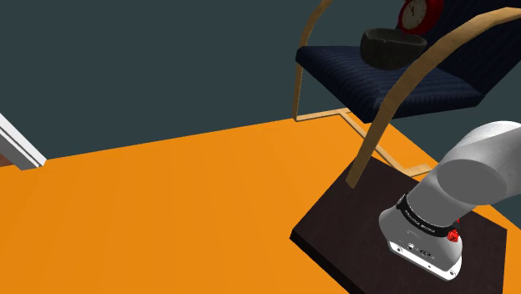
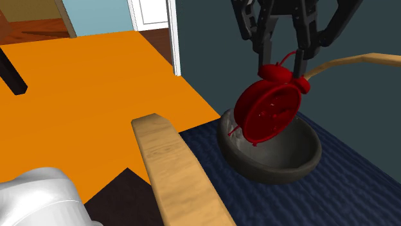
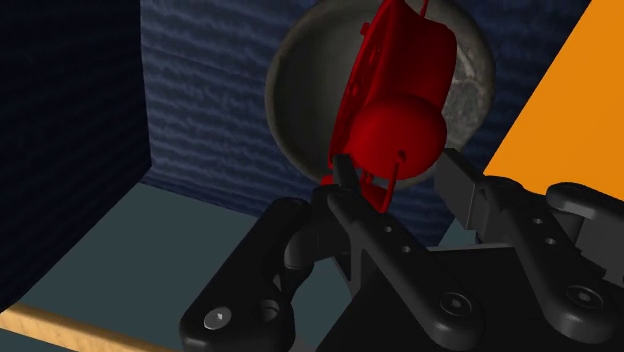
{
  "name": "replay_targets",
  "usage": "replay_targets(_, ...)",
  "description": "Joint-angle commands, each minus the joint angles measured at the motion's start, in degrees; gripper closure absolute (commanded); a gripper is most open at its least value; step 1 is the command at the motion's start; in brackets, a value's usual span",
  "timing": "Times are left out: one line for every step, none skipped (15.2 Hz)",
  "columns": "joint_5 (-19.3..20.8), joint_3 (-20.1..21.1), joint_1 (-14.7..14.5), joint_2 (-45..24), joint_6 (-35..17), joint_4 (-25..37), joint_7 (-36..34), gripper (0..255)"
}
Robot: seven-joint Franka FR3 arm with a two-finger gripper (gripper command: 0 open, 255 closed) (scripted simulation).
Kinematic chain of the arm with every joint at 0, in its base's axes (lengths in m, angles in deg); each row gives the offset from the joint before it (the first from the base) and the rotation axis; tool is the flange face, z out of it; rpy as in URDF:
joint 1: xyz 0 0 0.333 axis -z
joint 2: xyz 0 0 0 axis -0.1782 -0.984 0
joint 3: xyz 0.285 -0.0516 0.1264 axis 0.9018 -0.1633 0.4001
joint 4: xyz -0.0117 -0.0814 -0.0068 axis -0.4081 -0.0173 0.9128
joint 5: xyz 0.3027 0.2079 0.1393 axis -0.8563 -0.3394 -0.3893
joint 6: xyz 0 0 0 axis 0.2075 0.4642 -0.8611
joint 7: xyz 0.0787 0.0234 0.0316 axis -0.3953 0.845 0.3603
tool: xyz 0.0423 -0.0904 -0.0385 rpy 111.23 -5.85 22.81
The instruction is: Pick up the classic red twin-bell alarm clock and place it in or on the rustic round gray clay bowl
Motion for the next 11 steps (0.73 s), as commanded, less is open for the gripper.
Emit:
replay_targets(0.0,0.0,0.0,0.1,-0.1,-0.1,0.0,255)
replay_targets(0.0,0.0,0.0,0.1,-0.1,-0.1,0.0,255)
replay_targets(0.0,0.0,0.0,0.1,-0.1,-0.1,0.0,255)
replay_targets(0.0,0.0,0.0,0.1,-0.1,-0.1,0.0,255)
replay_targets(0.0,0.0,0.0,0.1,-0.1,-0.1,0.0,255)
replay_targets(0.0,0.0,0.0,0.1,-0.1,-0.1,0.0,0)
replay_targets(0.0,0.0,0.0,0.0,-0.1,-0.1,0.0,0)
replay_targets(0.0,0.0,0.0,0.0,-0.1,-0.1,0.0,0)
replay_targets(0.0,0.0,0.0,0.0,-0.1,-0.1,0.0,0)
replay_targets(0.0,0.0,0.0,0.0,-0.1,-0.1,0.0,0)
replay_targets(0.0,0.0,0.0,0.0,-0.1,-0.1,0.0,0)
